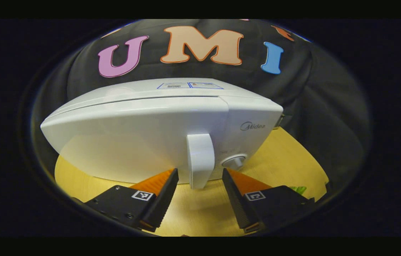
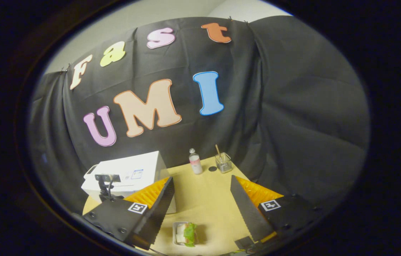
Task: Open the microwave oven with the left hand, put the food in, and close the microwave oven.
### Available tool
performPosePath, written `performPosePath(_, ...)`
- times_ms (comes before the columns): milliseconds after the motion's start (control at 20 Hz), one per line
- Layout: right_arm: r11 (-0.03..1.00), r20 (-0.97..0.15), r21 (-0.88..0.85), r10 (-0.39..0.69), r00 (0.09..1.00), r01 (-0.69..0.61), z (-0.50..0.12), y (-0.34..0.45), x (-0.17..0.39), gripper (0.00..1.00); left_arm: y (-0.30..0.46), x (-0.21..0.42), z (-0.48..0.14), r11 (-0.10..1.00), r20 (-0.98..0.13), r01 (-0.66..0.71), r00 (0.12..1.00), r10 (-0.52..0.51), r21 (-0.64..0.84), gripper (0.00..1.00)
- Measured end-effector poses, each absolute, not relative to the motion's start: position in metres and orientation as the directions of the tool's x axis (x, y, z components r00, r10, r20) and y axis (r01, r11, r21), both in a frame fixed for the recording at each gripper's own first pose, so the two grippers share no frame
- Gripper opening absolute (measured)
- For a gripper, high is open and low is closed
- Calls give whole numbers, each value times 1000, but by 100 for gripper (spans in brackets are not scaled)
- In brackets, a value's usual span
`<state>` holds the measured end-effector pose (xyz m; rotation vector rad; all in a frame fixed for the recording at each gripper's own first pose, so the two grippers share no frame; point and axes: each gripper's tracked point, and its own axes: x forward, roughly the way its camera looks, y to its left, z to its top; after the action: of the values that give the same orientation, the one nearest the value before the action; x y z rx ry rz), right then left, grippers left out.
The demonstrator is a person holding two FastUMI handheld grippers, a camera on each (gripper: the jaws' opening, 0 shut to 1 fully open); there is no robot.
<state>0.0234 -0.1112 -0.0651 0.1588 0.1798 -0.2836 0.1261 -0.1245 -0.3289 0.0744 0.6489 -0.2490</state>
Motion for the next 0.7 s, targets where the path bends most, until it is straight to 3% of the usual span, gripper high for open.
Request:
performPosePath(300, 950, -208, 141, -248, 946, 279, -67, -111, 26, 99, -125, 128, -332, 970, -619, 245, 762, -190, 4, 71)
performPosePath(350, 951, -209, 140, -242, 947, 274, -68, -109, 26, 99, -123, 128, -332, 971, -622, 240, 761, -186, 5, 60)
performPosePath(500, 956, -213, 137, -227, 950, 259, -69, -104, 24, 99, -118, 131, -332, 974, -621, 226, 763, -180, -5, 43)
performPosePath(550, 958, -213, 135, -223, 951, 254, -70, -102, 22, 92, -118, 130, -332, 975, -620, 223, 763, -181, -10, 36)
performPosePath(600, 959, -212, 133, -220, 952, 251, -69, -100, 19, 99, -117, 130, -333, 974, -626, 224, 758, -184, -15, 33)
performPosePath(700, 962, -200, 134, -210, 957, 239, -66, -95, 14, 99, -118, 132, -334, 975, -624, 223, 759, -185, -17, 34)
